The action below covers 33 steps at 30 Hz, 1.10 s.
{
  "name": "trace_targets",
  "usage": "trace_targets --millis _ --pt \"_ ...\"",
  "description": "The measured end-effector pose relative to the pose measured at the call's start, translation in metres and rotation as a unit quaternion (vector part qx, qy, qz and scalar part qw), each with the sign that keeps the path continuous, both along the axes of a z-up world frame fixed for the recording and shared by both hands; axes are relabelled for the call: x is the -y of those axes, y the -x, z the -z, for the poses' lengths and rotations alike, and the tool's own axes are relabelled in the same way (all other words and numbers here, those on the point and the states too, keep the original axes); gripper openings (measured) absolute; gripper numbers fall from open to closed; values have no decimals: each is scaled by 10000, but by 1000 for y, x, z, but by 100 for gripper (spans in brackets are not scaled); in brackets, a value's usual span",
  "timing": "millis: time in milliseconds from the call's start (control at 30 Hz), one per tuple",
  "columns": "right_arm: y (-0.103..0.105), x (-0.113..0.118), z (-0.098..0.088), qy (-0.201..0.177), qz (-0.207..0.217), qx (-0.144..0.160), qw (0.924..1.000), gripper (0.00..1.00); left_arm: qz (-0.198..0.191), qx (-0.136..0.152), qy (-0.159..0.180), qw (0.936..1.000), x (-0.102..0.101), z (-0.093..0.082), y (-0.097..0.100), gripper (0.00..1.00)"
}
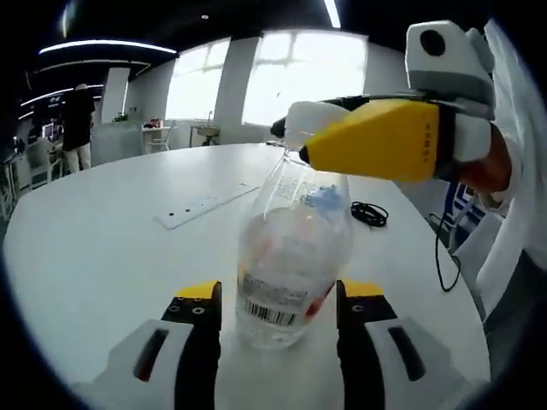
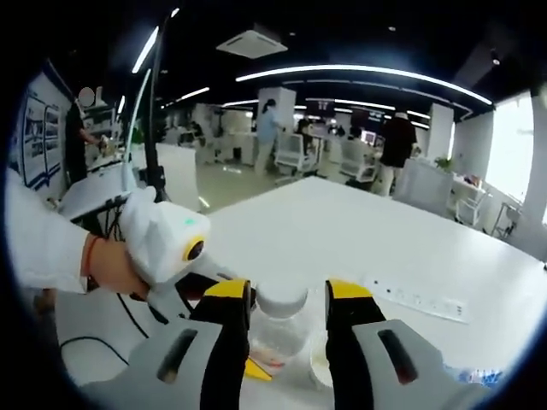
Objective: Arrange the tabletop items into an orderly group along one side of the table until the central work area is clear of visible clutter.
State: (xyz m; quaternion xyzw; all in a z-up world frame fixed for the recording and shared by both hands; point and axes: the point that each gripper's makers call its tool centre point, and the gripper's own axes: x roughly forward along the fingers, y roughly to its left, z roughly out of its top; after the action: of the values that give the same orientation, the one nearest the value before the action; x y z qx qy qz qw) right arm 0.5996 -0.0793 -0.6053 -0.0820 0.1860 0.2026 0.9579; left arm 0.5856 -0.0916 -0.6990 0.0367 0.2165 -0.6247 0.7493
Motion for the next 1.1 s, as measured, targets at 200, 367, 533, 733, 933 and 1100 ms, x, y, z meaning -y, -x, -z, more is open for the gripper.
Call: trace_targets --millis 200,367,533,733,933,1100 --pt "6 13 0 -109 -26 -88 9999 41 -123 -23 24 9999 -2 -7 2 57" --pt "12 27 1 -173 -64 -175 9997 49 -283 -148 28 9995 -6 -11 5 61" --pt "18 43 1 -273 -54 -227 9994 50 -400 -211 52 9990 -10 -17 9 67" --pt "27 61 2 -249 -95 -264 9993 56 -536 -223 43 9983 -14 -25 14 69" --pt "45 83 10 -333 -112 -467 9983 63 -697 -250 81 9972 -18 -33 20 73" --pt "61 100 15 -356 -151 -610 9974 67 -786 -213 1 9967 -24 -38 30 74"
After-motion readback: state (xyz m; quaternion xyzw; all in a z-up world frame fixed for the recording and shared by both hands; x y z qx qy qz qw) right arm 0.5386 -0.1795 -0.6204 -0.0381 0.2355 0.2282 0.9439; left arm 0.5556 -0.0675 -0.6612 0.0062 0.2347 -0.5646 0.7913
